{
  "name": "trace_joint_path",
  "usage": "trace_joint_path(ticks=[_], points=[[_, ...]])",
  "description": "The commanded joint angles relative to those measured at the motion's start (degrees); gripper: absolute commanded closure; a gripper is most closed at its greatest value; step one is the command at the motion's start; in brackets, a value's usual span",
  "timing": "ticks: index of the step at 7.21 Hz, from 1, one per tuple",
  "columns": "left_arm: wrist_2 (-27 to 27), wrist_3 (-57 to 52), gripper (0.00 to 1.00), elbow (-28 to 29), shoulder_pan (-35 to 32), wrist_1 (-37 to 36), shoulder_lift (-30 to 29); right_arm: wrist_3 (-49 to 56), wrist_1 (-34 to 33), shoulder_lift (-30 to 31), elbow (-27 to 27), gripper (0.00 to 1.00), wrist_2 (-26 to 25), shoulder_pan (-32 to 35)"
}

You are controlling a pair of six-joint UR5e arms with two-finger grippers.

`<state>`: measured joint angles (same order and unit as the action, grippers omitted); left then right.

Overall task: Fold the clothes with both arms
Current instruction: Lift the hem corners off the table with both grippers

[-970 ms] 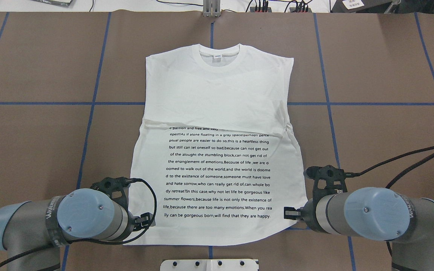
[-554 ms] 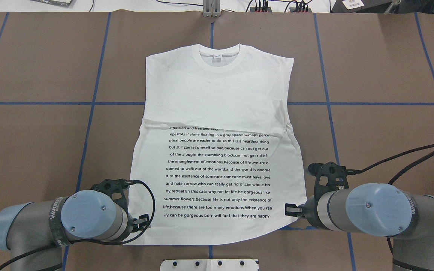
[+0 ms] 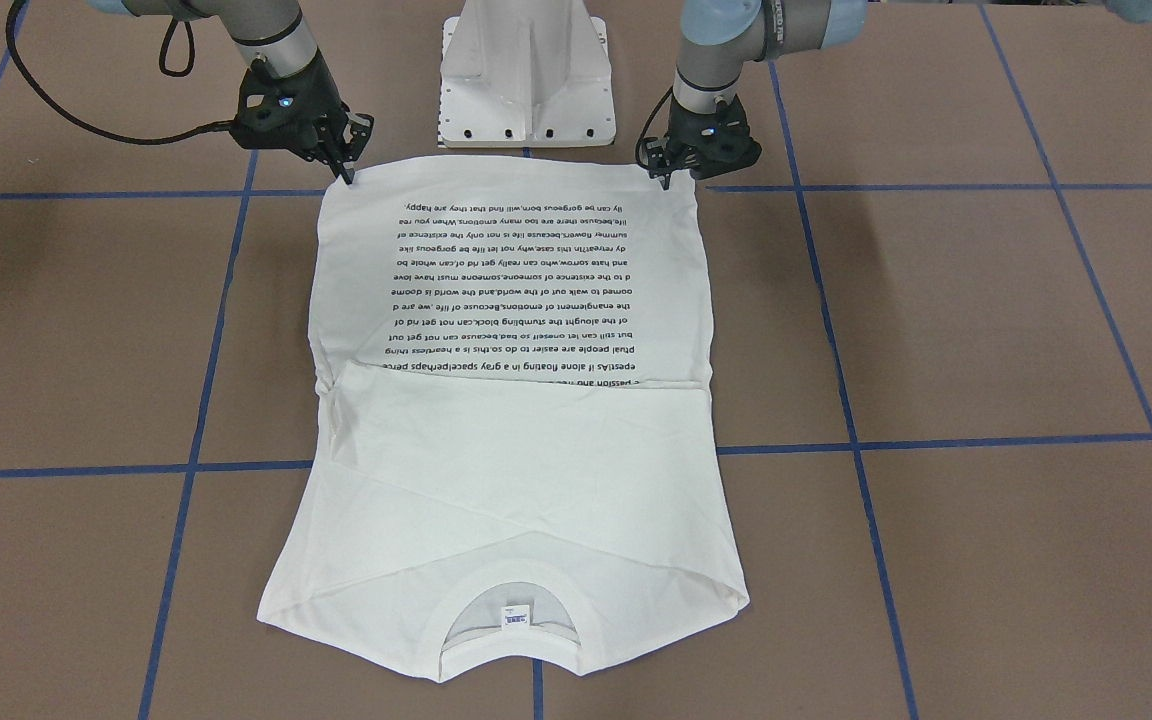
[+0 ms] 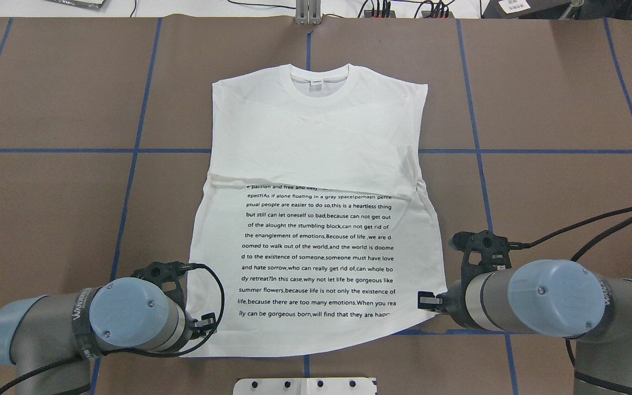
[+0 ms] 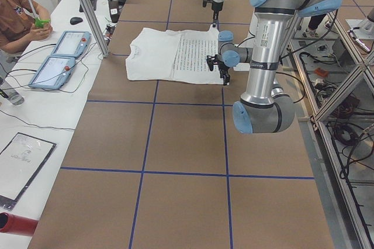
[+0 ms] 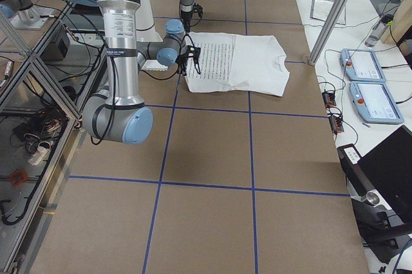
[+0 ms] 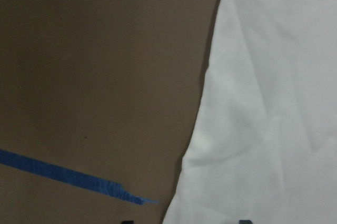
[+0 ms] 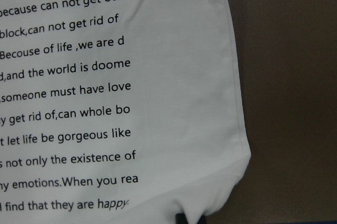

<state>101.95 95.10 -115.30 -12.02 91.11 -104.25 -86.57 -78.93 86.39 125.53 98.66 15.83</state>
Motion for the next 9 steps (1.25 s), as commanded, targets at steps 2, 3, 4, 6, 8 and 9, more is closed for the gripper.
trace_joint_path(ticks=[2, 3, 4, 6, 8, 9], points=[[0.0, 0.3, 0.33, 0.1, 1.3, -0.1, -0.1, 0.1, 0.0, 0.2, 0.1, 1.0, 1.0, 1.0], [0.0, 0.3, 0.35, 0.1, 1.6, -0.1, 0.0, 0.1, 0.0, 0.1, 0.1, 1.0, 1.1, 1.1], [0.0, 0.4, 0.36, 0.2, 2.0, -0.1, 0.0, 0.1, 0.0, 0.1, 0.1, 1.0, 1.8, 1.7], [0.2, 0.4, 0.43, 0.2, 2.1, -0.1, 0.0, 0.2, -0.1, 0.2, 0.1, 1.0, 2.2, 2.3], [0.3, 0.4, 0.65, 0.7, 2.1, -0.1, -0.1, 0.3, -0.1, 0.2, 0.2, 1.0, 3.0, 3.5], [0.4, 0.4, 0.77, 0.6, 2.2, 0.0, -0.2, 0.5, -0.1, 0.3, 0.2, 1.0, 3.5, 3.9]])
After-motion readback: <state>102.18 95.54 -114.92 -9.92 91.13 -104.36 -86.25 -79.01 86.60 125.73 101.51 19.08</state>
